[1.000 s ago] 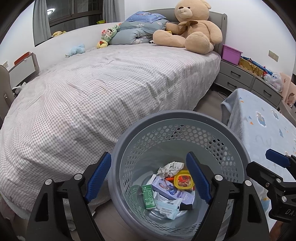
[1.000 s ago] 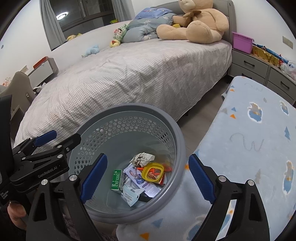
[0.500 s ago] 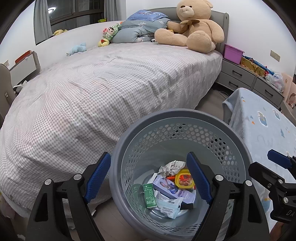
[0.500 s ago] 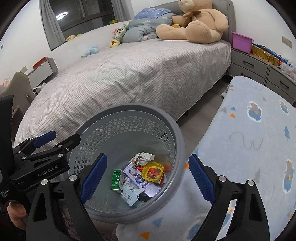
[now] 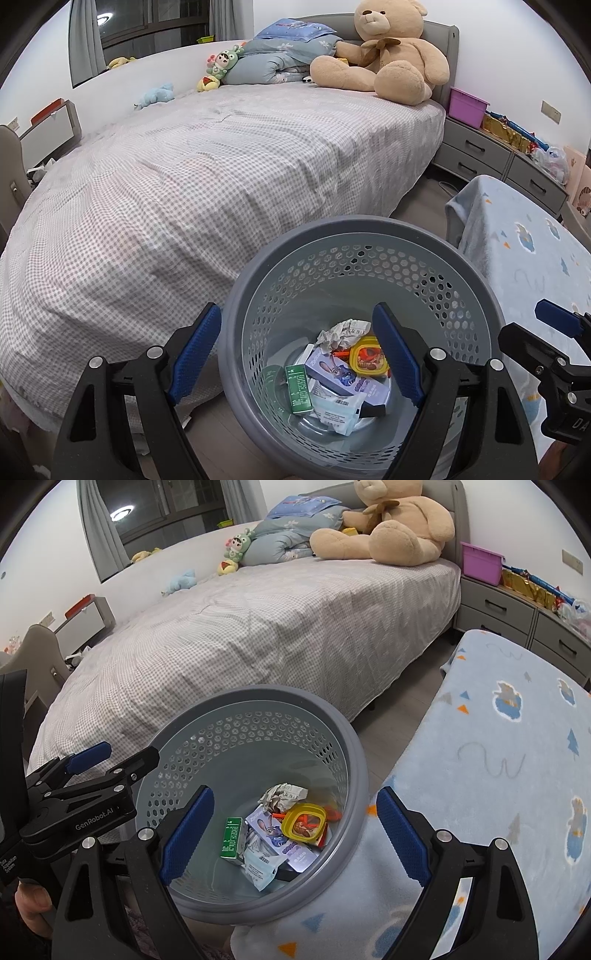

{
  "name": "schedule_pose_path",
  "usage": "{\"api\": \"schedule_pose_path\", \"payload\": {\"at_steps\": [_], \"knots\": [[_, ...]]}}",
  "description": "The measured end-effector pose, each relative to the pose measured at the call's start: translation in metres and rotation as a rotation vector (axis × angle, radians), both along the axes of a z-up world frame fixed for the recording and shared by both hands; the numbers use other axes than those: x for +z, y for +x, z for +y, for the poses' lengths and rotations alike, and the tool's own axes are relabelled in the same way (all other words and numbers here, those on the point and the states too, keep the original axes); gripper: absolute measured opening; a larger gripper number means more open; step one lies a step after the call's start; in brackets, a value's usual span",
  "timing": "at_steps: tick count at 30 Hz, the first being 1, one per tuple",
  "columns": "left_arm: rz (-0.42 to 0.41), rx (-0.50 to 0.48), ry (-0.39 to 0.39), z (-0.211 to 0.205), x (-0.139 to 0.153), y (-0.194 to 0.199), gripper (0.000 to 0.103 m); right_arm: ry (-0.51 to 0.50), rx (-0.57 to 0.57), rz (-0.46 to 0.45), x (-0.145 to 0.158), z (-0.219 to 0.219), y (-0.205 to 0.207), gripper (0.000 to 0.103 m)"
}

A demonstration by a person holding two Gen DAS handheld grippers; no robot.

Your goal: Collect trash

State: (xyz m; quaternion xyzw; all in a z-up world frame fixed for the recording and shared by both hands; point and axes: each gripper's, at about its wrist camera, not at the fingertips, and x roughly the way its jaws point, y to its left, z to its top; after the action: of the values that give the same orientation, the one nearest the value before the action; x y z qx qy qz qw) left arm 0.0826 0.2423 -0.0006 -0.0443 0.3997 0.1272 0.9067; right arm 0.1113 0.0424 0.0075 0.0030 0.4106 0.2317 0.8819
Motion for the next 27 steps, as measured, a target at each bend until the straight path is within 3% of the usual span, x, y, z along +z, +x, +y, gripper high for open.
{"api": "schedule_pose_path", "payload": {"at_steps": [27], "knots": [[-0.001, 0.007, 0.009, -0.0006, 0.0009, -0.0003, 0.080, -0.003, -0.003, -0.003, -0.0007, -0.0007, -0.0004, 0.088]]}}
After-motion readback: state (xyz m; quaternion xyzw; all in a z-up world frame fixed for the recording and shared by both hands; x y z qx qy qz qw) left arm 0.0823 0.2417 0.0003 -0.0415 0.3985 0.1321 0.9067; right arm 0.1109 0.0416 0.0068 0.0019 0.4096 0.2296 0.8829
